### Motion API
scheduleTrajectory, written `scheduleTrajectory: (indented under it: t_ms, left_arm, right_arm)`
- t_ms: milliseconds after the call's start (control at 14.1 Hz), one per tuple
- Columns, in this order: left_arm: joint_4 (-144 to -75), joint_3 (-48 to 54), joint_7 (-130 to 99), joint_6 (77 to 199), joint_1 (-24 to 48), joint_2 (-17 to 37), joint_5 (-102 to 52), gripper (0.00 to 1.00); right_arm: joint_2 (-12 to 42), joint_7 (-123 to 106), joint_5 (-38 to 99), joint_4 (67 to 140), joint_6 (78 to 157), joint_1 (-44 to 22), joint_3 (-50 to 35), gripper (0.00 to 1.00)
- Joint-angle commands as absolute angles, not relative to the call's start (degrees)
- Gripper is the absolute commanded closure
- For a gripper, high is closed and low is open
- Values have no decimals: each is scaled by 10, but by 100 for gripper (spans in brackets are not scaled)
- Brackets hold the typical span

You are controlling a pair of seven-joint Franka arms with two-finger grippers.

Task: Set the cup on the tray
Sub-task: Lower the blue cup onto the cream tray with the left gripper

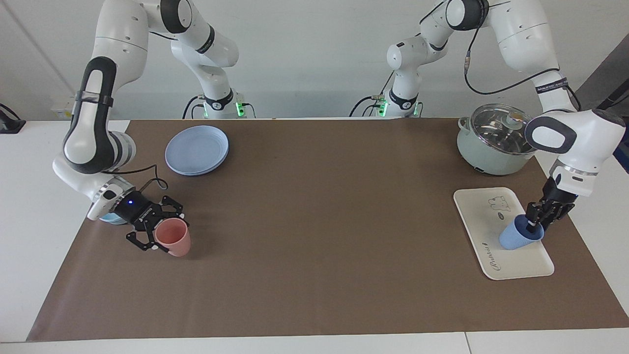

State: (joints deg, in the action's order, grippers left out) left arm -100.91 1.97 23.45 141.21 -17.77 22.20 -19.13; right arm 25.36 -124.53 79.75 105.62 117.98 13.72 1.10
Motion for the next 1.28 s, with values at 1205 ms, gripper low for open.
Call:
scheduleTrajectory:
  t_ms: [1205]
  left_arm:
    - [-998,25,-34,985,24,-54,2,0]
  right_arm:
    - [290,-1297,875,1056,1222,137,3,100]
